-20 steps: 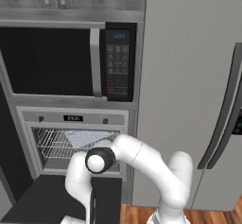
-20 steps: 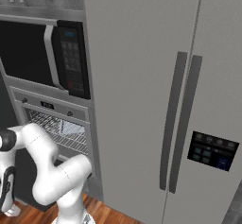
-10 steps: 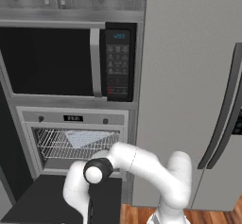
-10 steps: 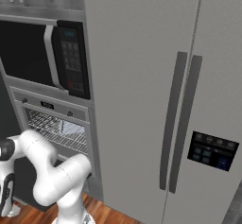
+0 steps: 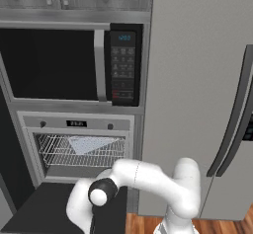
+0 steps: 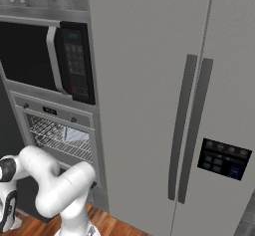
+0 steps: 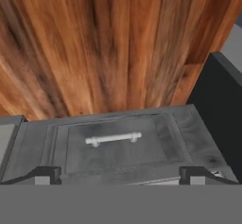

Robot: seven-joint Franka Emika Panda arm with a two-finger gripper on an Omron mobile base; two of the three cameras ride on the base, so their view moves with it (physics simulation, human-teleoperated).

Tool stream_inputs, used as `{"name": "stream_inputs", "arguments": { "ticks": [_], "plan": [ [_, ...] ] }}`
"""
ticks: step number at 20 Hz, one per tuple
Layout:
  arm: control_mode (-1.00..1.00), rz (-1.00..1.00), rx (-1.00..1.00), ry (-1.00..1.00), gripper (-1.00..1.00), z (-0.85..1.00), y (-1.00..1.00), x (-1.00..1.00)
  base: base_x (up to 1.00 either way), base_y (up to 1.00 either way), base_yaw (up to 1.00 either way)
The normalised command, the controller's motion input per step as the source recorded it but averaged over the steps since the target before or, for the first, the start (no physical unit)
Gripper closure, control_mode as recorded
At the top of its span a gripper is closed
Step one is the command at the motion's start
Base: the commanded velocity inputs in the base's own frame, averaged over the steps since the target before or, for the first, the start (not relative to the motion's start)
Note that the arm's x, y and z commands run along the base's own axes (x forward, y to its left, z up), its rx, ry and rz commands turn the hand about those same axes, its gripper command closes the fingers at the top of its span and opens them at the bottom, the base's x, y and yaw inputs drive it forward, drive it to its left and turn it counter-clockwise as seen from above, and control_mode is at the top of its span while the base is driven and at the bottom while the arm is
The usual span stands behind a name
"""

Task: Take the baked cake out of the oven and place it on the plate for cooling. Then close the oven door.

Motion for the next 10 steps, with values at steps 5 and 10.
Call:
{"name": "stream_inputs", "arguments": {
  "ticks": [5,10],
  "plan": [
    [-1.0,0.01,-0.01,0.0,-1.0,-0.39,0.21,0.23,0.0,0.0,0.0],
    [-1.0,0.01,-0.04,0.0,-1.0,-0.07,-0.05,0.26,0.0,0.0,0.0]
  ]
}}
